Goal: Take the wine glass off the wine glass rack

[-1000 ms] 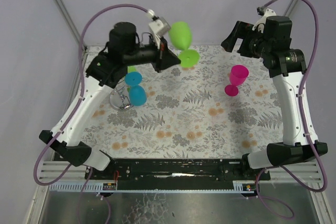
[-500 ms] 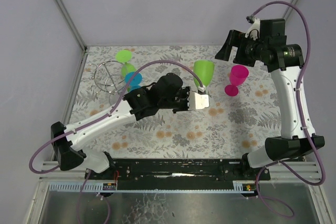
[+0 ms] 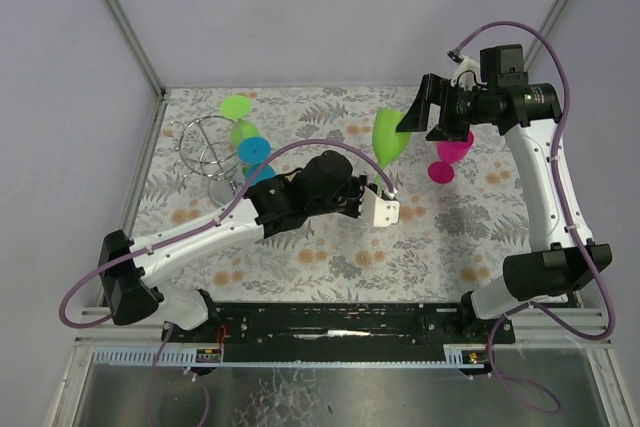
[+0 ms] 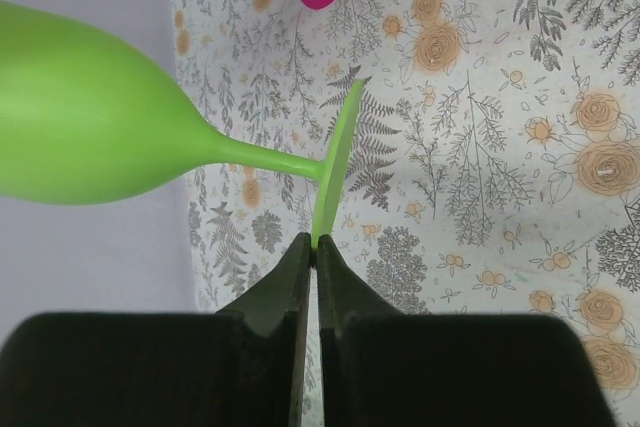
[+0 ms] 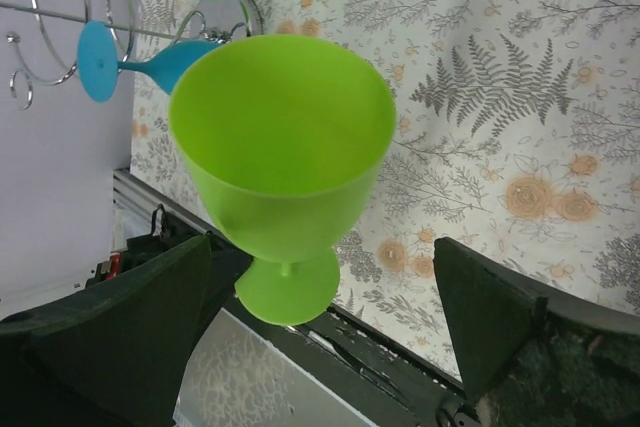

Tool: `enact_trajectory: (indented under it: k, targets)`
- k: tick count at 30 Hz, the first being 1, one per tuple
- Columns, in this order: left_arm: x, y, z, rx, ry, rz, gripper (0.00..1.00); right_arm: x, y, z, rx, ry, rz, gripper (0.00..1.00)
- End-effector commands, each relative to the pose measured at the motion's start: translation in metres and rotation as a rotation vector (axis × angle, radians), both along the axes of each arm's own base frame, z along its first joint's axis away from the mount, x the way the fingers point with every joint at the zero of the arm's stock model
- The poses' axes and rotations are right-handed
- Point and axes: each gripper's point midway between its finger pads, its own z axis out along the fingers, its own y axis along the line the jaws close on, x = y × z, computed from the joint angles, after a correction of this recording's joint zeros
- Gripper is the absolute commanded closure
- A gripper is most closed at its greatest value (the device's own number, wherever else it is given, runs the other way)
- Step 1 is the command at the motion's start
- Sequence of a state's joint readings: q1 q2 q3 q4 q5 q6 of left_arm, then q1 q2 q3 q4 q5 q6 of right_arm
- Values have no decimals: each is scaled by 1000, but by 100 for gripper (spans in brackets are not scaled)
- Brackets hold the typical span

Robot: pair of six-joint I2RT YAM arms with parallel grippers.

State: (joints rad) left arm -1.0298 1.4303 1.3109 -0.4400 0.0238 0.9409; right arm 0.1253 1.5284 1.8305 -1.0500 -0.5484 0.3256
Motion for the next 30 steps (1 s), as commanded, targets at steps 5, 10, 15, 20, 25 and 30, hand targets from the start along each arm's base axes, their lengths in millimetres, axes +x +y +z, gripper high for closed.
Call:
enact_trajectory:
  k: [5, 10, 15, 20, 25, 30]
  targets:
    - [9, -13, 24, -66, -92, -11, 100, -7, 17, 9, 100, -20, 90, 2]
    - [6, -13, 22, -56, -97, -30, 100, -5, 24, -1, 109, 5, 116, 3]
    - [2, -12, 17, -31, -104, -55, 100, -3, 33, -2, 119, 10, 142, 3]
    - [-2, -12, 12, -11, -110, -74, 100, -4, 38, -7, 125, 28, 163, 5]
    - [-2, -10, 10, 3, -118, -74, 100, -6, 40, -11, 126, 50, 172, 9]
    - [0, -9, 9, 6, -121, -62, 100, -9, 40, -15, 119, 73, 176, 27]
